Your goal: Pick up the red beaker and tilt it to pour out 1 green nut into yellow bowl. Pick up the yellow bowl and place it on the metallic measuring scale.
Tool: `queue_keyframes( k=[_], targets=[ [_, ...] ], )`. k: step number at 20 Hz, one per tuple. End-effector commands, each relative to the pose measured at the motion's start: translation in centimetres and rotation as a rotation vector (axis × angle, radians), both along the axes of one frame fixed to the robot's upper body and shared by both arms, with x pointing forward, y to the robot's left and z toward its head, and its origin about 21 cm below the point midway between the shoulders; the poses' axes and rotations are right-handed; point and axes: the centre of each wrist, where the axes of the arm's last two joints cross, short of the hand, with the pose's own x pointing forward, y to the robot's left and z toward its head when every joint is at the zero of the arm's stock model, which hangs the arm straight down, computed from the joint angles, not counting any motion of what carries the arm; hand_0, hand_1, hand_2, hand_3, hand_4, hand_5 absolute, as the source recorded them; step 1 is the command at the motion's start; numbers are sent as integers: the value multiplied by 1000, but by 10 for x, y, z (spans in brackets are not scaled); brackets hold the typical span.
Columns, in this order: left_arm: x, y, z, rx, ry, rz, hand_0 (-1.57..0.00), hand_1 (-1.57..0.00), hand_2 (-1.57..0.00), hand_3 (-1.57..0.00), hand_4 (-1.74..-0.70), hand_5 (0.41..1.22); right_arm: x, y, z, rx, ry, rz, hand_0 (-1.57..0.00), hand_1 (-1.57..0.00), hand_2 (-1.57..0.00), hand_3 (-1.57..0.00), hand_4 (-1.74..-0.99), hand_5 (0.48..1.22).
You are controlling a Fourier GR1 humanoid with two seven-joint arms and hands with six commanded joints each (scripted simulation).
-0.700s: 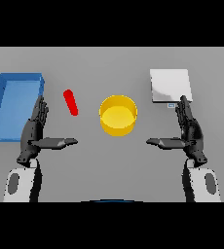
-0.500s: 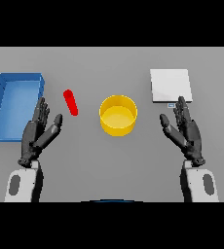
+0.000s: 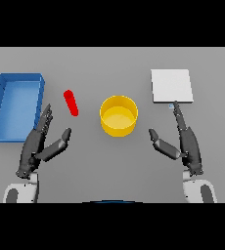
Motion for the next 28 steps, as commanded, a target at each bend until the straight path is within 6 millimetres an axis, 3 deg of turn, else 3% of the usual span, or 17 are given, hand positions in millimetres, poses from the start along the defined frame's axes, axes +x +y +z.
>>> queue_keyframes(
  k=[1,11,18,28],
  targets=[
    [5,-2,1,3,16,-1,1,1,1,1,-1137,650,0,4,2,6,-7,8,1,1,1,1,-1131,607],
    [68,-5,-30,28,94,-16,1,1,1,1,-1176,640,6,-3,9,71,0,39,1,1,1,1,-1225,627],
    [110,-13,-27,68,66,-42,1,1,1,1,-1201,654,2,-6,2,78,8,37,1,1,1,1,-1229,628],
    [139,-28,-41,49,67,-31,1,1,1,1,-1246,695,-2,-7,0,83,14,20,1,1,1,1,-1245,642]
  ],
)
